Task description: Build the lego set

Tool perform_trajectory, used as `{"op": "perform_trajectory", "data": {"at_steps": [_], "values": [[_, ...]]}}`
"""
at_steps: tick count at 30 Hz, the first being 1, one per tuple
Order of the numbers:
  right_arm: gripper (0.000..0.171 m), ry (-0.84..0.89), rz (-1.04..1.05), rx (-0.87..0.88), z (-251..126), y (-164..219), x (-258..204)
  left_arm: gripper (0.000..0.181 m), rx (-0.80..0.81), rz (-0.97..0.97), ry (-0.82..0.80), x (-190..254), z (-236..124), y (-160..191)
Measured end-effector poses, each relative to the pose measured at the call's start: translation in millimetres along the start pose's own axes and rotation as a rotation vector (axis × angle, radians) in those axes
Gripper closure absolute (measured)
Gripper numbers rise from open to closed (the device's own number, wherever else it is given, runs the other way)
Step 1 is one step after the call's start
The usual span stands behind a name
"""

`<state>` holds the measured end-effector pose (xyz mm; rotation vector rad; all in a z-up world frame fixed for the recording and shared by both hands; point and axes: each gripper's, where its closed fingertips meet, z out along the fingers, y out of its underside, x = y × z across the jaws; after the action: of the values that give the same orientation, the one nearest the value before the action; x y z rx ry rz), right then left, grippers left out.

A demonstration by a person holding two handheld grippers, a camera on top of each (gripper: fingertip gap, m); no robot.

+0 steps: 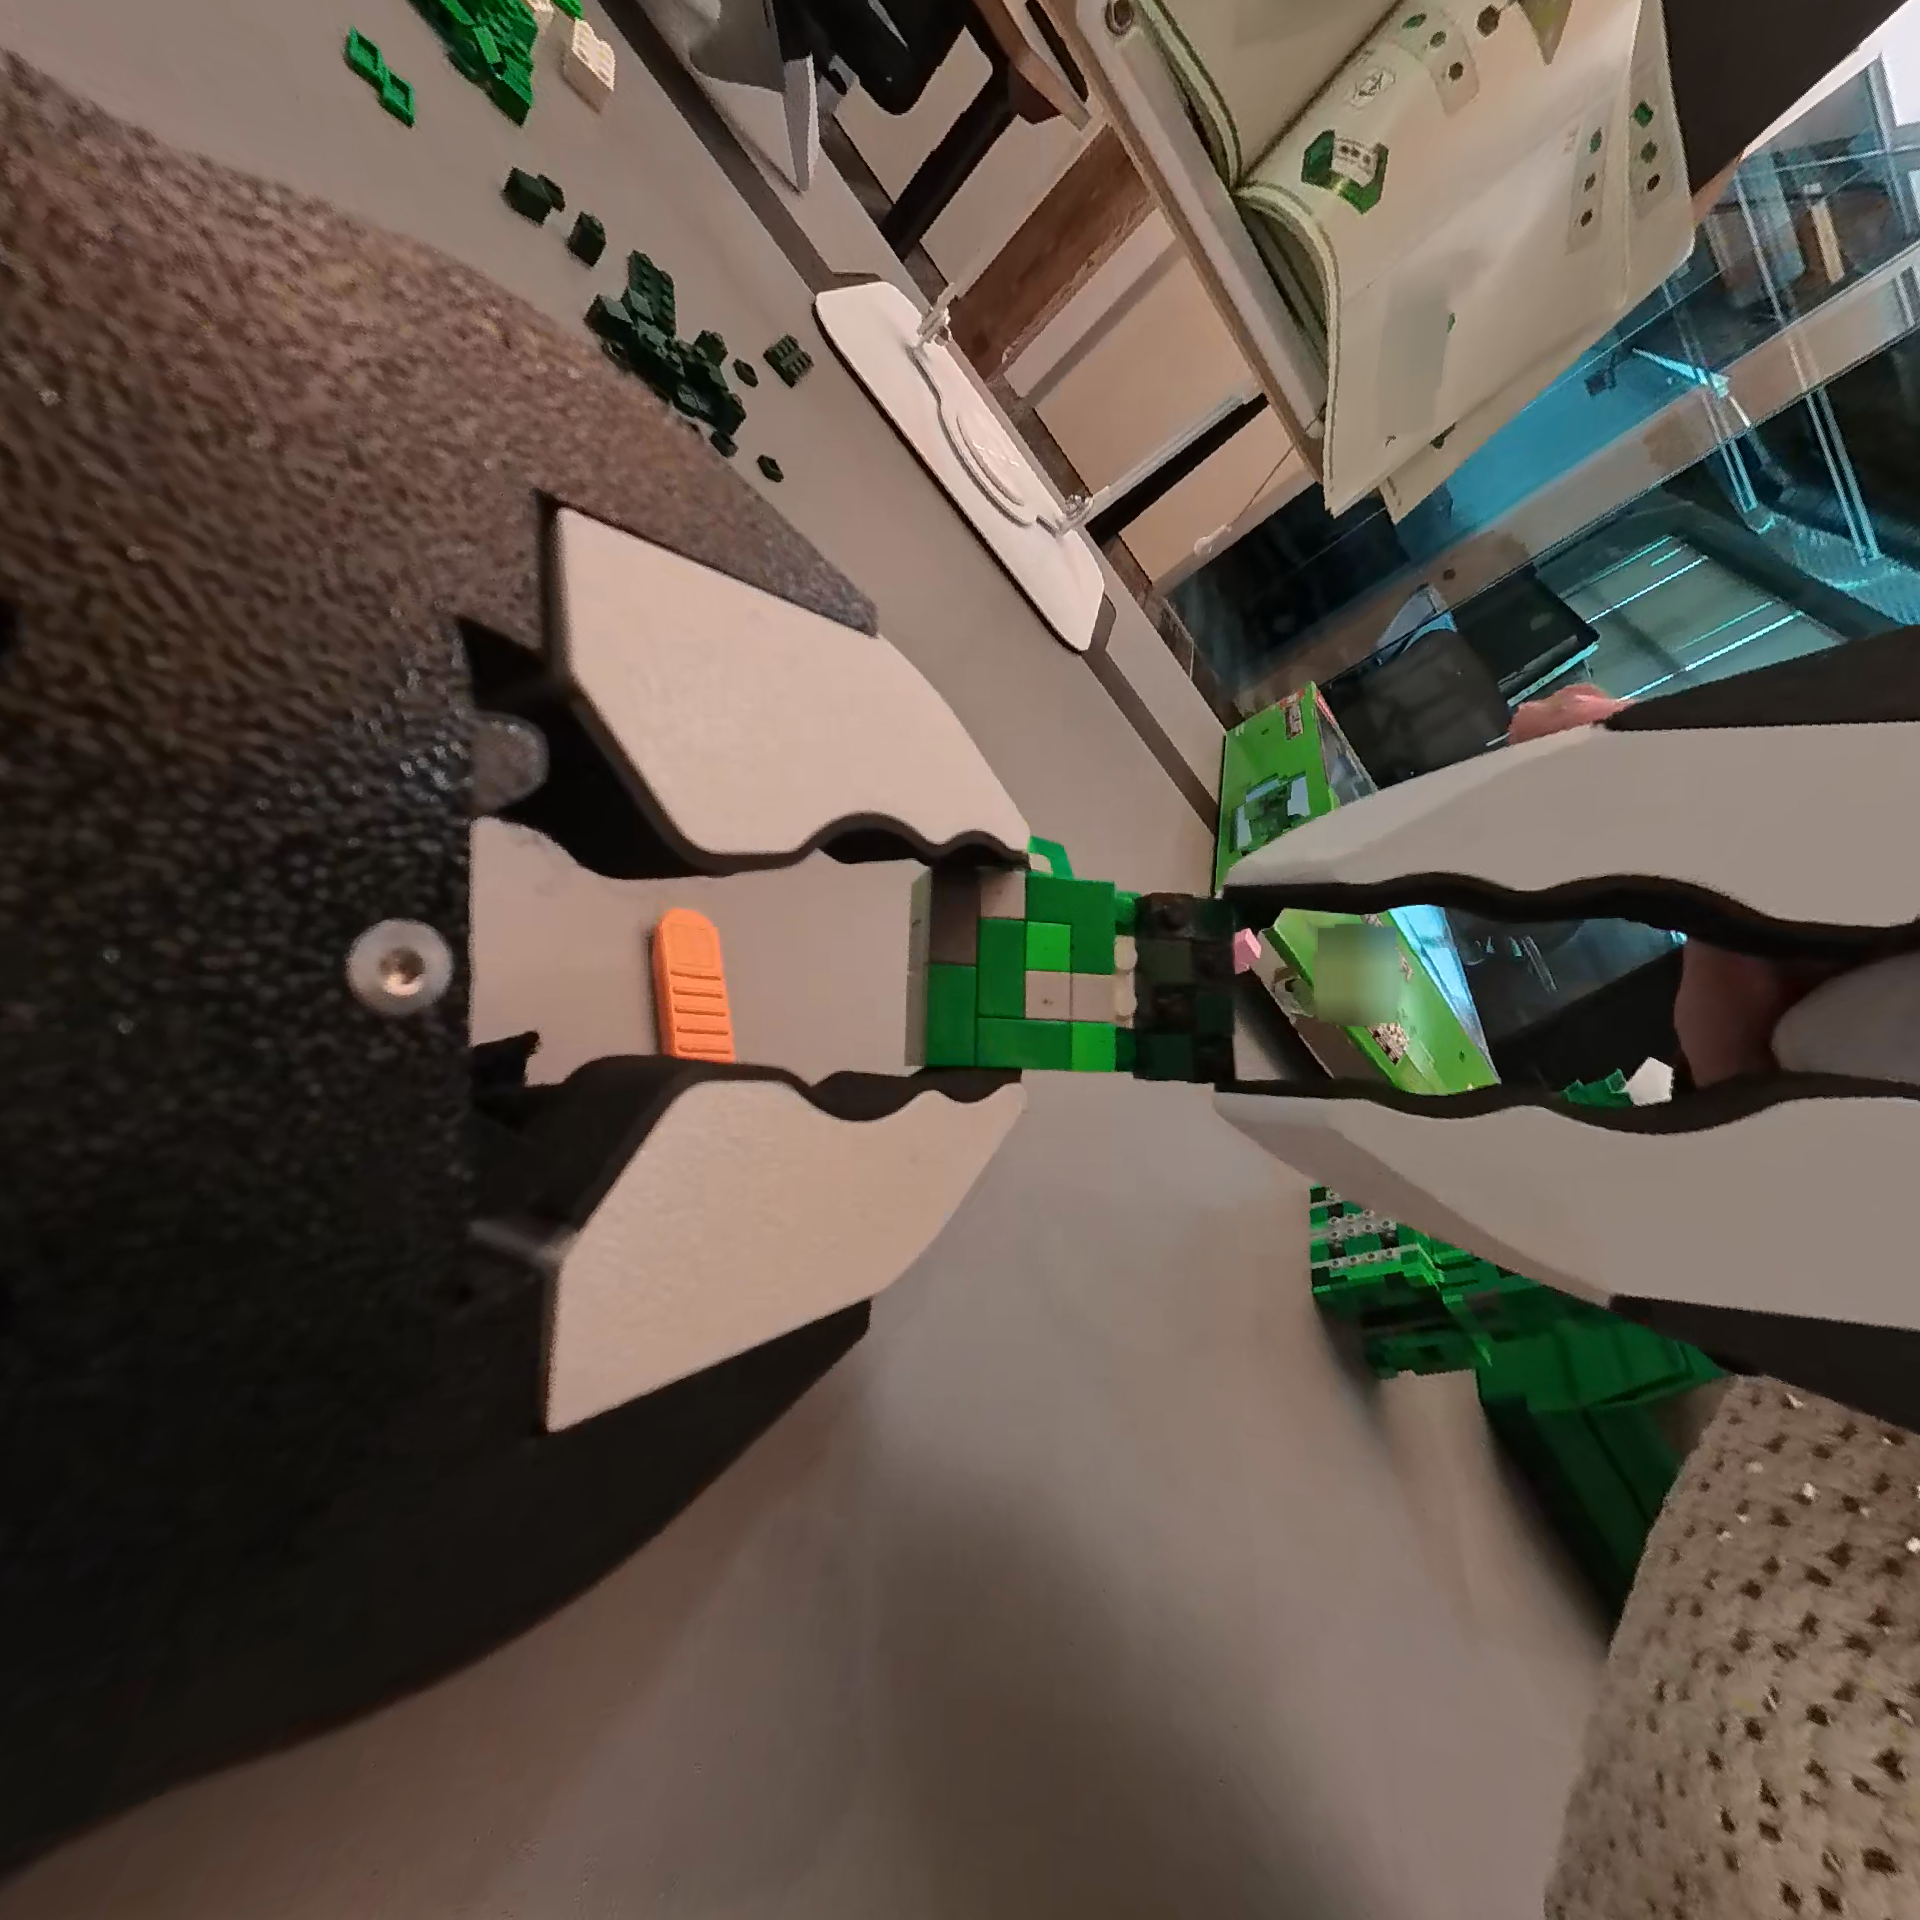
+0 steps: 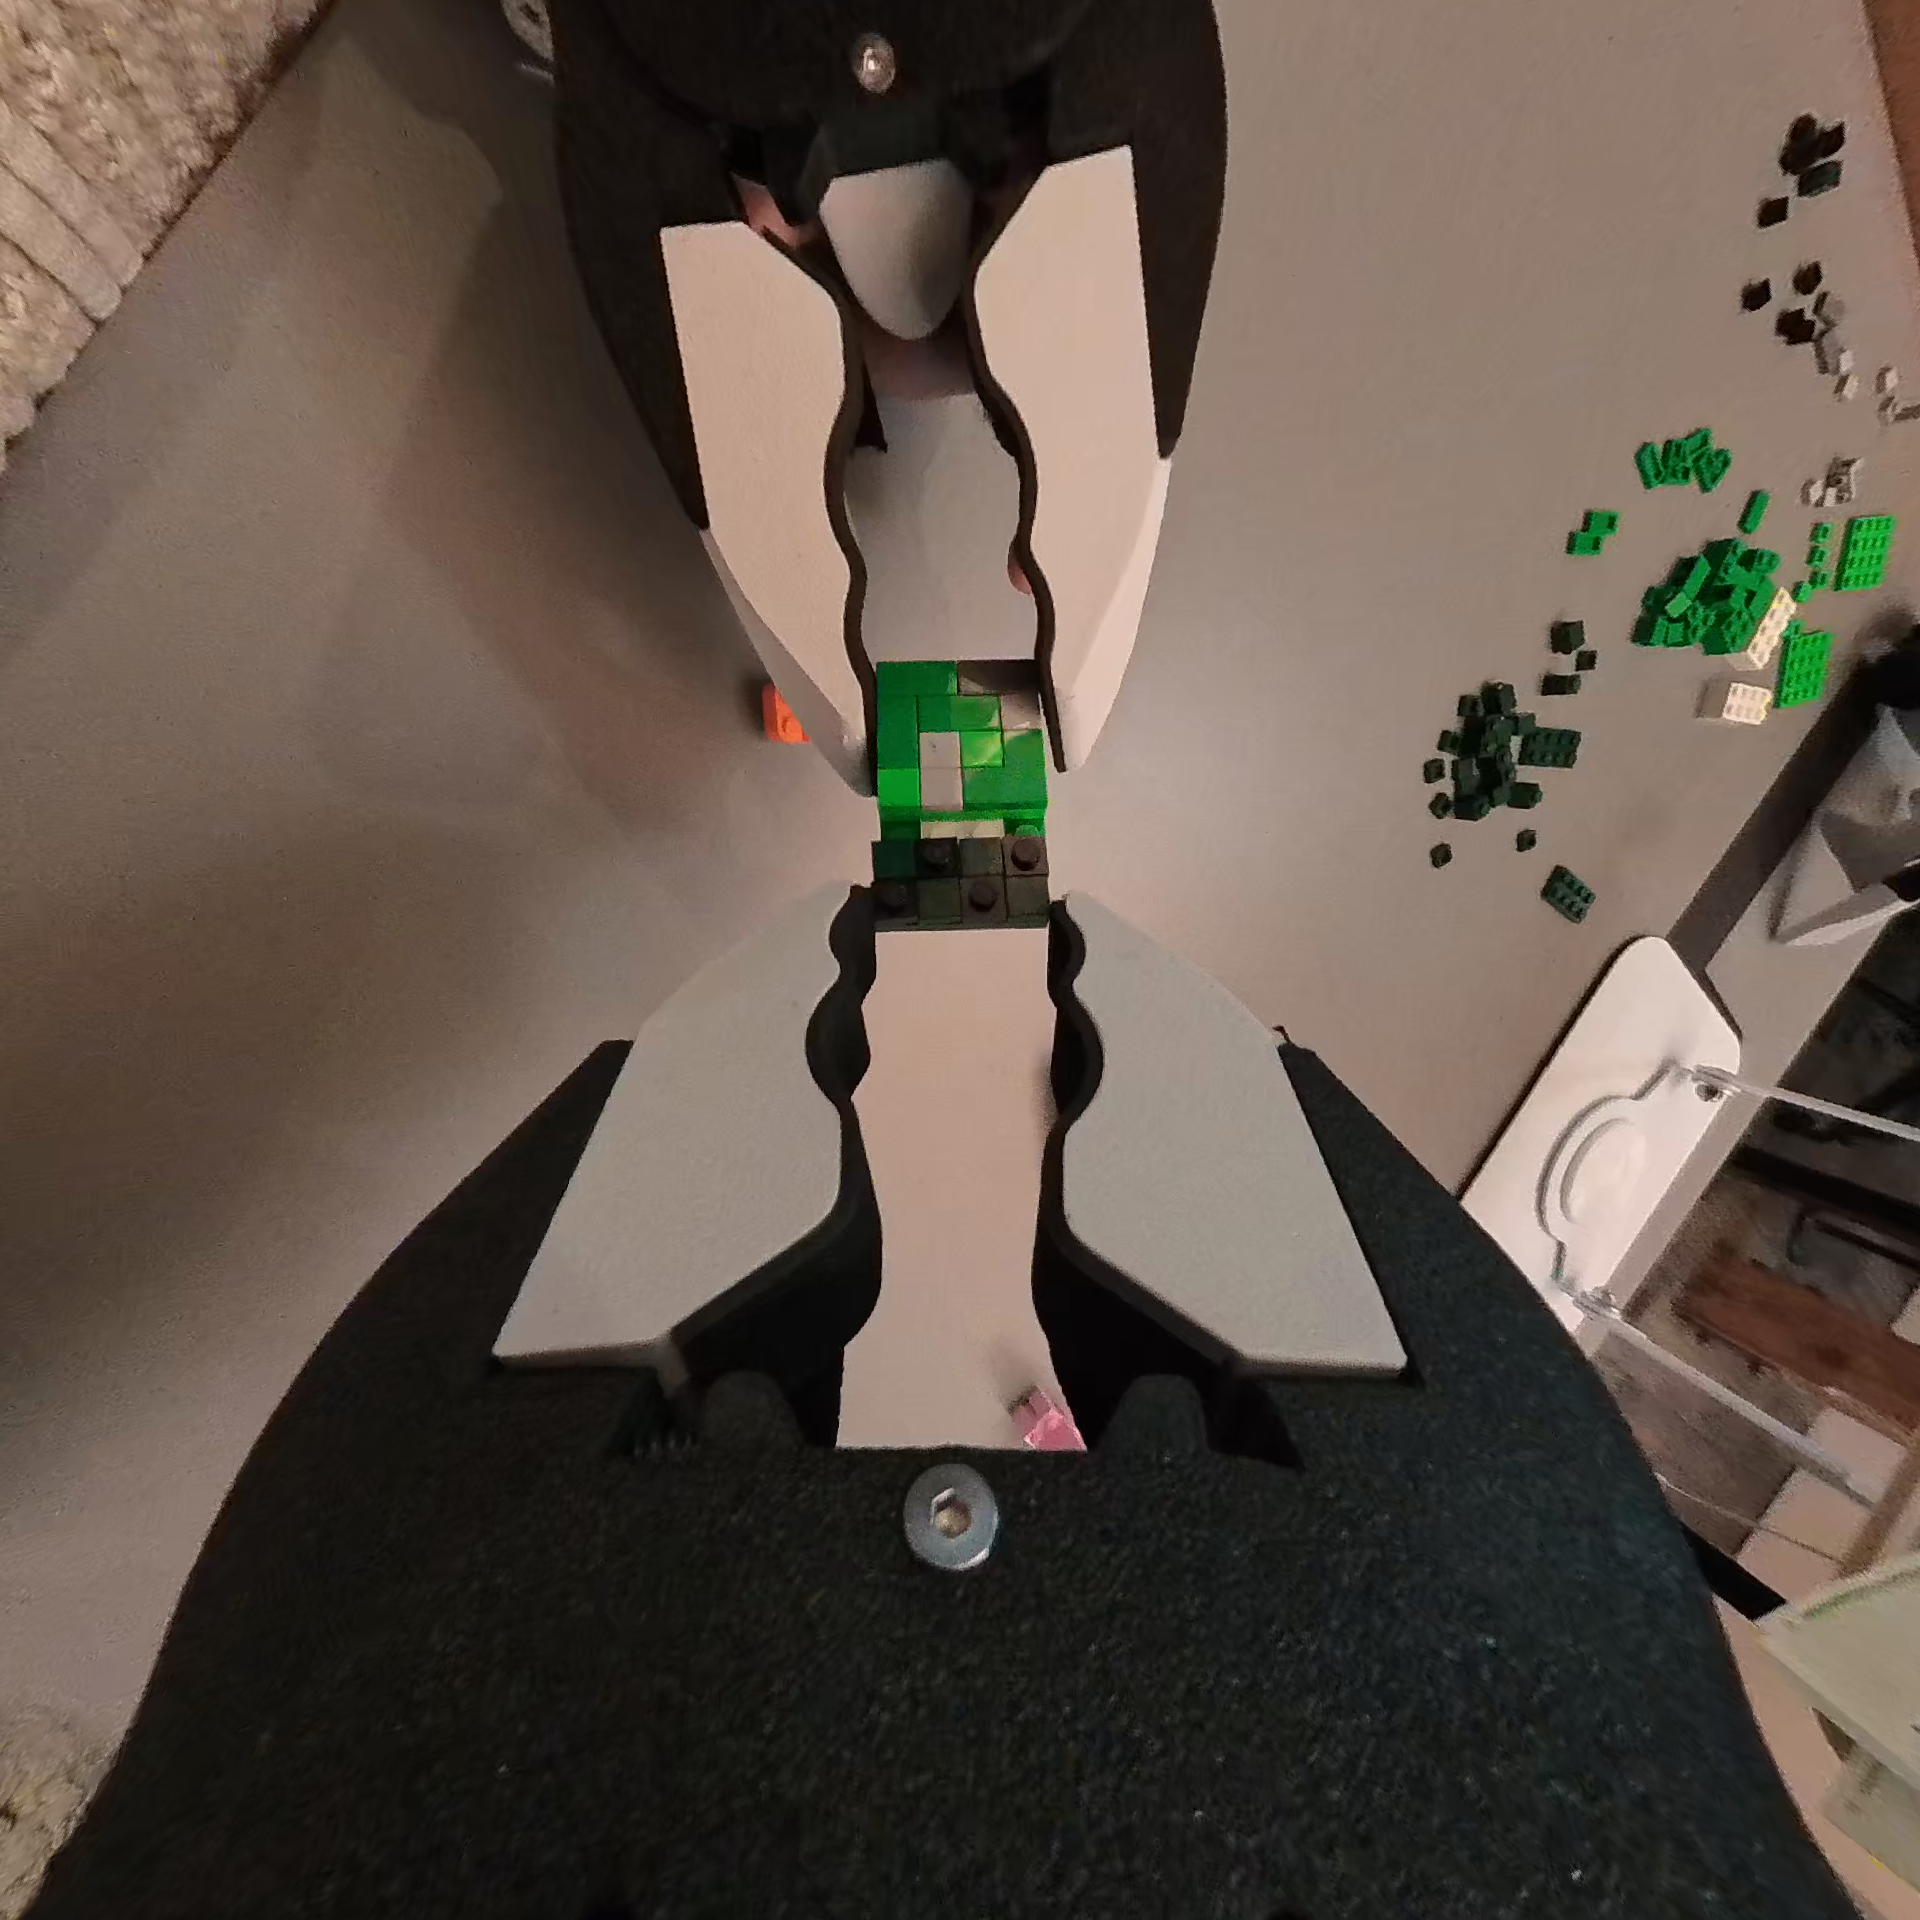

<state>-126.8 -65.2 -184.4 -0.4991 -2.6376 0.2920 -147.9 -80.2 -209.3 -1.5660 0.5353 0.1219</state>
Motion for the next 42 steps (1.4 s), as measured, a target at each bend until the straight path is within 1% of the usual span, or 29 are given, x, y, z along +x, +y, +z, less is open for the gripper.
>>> {"op": "perform_trajectory", "data": {"at_steps": [14,24,42], "values": [[0.140,0.000,-0.013,-0.031,0.6,-1.3,1.2,0.144,-0.010,0.008,0.004,1.1,0.5,0.1],[0.140,-0.014,-0.007,-0.005,-0.1,-6.6,1.3,0.144,-0.009,0.007,0.002,0.6,0.9,-0.9],[0.140,-0.049,0.010,-0.093,4.2,-1.9,-2.4,0.144,-0.010,0.017,0.005,1.8,3.8,-2.3]]}}
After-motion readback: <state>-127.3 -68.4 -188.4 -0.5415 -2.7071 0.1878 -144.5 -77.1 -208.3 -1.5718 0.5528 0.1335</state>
